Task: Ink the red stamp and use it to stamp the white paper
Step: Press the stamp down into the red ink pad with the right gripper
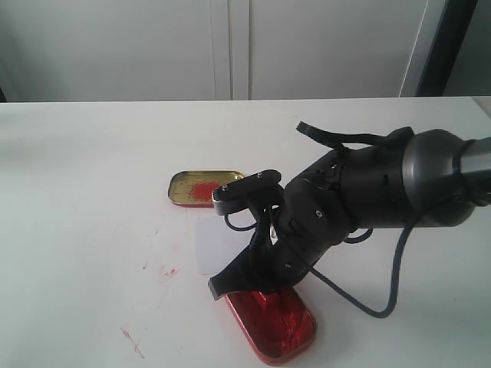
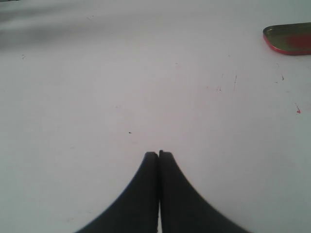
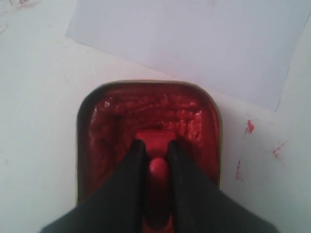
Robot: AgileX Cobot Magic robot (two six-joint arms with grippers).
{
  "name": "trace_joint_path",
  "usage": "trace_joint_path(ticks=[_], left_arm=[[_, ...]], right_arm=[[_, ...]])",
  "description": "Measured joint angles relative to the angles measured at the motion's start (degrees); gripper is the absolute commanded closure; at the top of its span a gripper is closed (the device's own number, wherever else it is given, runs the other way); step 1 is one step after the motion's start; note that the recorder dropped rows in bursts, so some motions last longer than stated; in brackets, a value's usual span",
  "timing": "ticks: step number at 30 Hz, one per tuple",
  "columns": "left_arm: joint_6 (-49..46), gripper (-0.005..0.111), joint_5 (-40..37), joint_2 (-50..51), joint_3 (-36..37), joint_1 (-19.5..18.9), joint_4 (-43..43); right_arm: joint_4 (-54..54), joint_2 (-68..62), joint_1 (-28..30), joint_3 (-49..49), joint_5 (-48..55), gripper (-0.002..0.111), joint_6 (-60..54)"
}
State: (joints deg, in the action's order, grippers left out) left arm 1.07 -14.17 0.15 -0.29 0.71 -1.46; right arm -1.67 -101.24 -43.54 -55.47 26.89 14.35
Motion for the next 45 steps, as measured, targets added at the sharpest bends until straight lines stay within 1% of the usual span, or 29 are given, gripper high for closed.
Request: trace_joint_path(ticks=[9,23,45], left_arm=[[0.00,0.107,0.00,0.00,0.00,0.00,0.00],[0.00,0.107,0.00,0.00,0.00,0.00,0.00],[0.00,0.107,0.00,0.00,0.00,0.00,0.00]], right_arm=[[-0.10,-1.93,0.00,0.00,-0.25,0.108,0.00],[-0.10,-2.69,0.00,-0.97,3.42,0.108,0.00],[-0.10,-4.41,0.00,-0.60,2.93,0.108,0.00]])
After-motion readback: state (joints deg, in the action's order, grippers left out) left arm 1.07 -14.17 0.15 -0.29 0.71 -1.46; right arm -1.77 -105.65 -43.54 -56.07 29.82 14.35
